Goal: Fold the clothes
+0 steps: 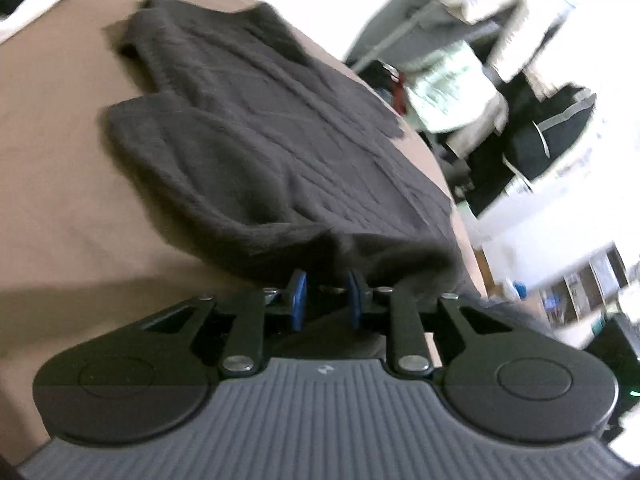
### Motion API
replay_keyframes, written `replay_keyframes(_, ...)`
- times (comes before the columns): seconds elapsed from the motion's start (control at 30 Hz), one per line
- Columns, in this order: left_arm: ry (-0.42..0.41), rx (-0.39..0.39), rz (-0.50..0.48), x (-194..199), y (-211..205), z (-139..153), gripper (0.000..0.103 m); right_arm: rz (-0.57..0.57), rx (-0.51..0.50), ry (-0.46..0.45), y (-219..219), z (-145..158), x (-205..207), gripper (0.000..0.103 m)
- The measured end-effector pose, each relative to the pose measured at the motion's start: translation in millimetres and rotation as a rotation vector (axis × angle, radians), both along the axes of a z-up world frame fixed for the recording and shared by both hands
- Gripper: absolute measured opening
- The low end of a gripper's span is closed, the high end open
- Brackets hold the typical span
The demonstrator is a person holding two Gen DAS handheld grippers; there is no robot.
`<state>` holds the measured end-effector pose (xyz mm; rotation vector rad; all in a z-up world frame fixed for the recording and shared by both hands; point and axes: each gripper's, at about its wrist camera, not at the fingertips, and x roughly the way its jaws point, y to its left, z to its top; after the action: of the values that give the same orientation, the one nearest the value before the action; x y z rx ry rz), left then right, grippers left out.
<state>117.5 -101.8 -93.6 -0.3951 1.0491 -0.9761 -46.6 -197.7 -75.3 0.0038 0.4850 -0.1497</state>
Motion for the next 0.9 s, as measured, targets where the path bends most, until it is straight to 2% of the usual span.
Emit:
replay_keyframes(0.07, 0.001, 0.024, 0.030, 3.5, 2.4, -1.8, 0.022, -0.025, -0.178, -0.057, 3.5, 19.4, 5.0, 0.000)
replay_keyframes(0.13, 0.008, 0.033, 0.056, 7.3, 5.9, -3.3, 0.022, -0.037, -0.373, -0.086, 3.5, 29.6, 15.7, 0.000)
replay_keyframes(0.17, 0.007, 0.039, 0.067, 8.1, 6.3, -4.1, 0.022, -0.049, -0.434, -0.059, -1.6, 28.9, 25.3, 0.000)
replay_keyframes(0.2, 0.007, 0.045, 0.078, 8.8, 6.7, -5.0, 0.022, -0.071, -0.419, -0.021, -10.4, 26.2, 32.0, 0.000)
replay_keyframes(0.23, 0.006, 0.051, 0.089, 9.6, 7.1, -5.8, 0.026, -0.100, -0.350, 0.024, -22.0, 22.3, 36.7, 0.001)
replay_keyframes(0.27, 0.003, 0.065, 0.097, 10.0, 6.6, -6.9, 0.034, -0.128, -0.281, 0.068, -33.5, 18.3, 41.4, 0.007)
replay_keyframes(0.33, -0.005, 0.108, 0.106, 10.4, 3.4, -9.9, 0.042, -0.166, -0.112, 0.135, -53.1, 10.7, 43.0, 0.016)
replay_keyframes(0.37, -0.003, 0.126, 0.113, 10.8, 2.0, -11.9, 0.042, -0.162, 0.010, 0.142, -58.8, 7.5, 34.5, 0.040)
replay_keyframes(0.4, 0.001, 0.138, 0.121, 12.1, 1.4, -13.4, 0.042, -0.158, 0.132, 0.149, -64.5, 4.3, 26.0, 0.056)
replay_keyframes(0.43, 0.007, 0.142, 0.131, 14.4, 1.8, -14.4, 0.042, -0.157, 0.229, 0.157, -67.8, -0.3, 16.8, 0.078)
replay_keyframes(0.47, 0.011, 0.141, 0.147, 17.2, 2.4, -14.8, 0.042, -0.158, 0.308, 0.167, -69.4, -5.8, 7.1, 0.083)
replay_keyframes(0.53, 0.012, 0.141, 0.186, 22.8, 4.4, -14.7, 0.048, -0.159, 0.459, 0.184, -72.4, -17.6, -11.8, 0.083)
replay_keyframes(0.6, 0.013, 0.146, 0.220, 28.0, 6.4, -15.5, 0.050, -0.142, 0.528, 0.210, -71.5, -31.9, -22.8, 0.083)
replay_keyframes(0.67, 0.033, 0.157, 0.237, 32.7, 6.2, -19.3, 0.050, -0.111, 0.530, 0.261, -65.6, -48.0, -24.6, 0.085)
replay_keyframes(0.73, 0.069, 0.167, 0.244, 39.3, 3.0, -25.2, 0.052, -0.100, 0.488, 0.323, -57.7, -64.1, -17.9, 0.085)
replay_keyframes(0.8, 0.122, 0.170, 0.261, 48.7, -3.2, -33.3, 0.063, -0.115, 0.468, 0.319, -59.3, -78.1, -15.3, 0.085)
replay_keyframes(0.83, 0.163, 0.168, 0.279, 55.1, -6.7, -39.6, 0.070, -0.125, 0.460, 0.310, -61.2, -84.6, -14.2, 0.081)
replay_keyframes(0.87, 0.203, 0.166, 0.298, 61.5, -10.2, -46.0, 0.071, -0.135, 0.453, 0.302, -63.2, -91.0, -13.2, 0.061)
replay_keyframes(0.9, 0.226, 0.165, 0.307, 66.6, -13.7, -50.3, 0.071, -0.145, 0.414, 0.288, -63.9, -92.5, -11.4, 0.046)
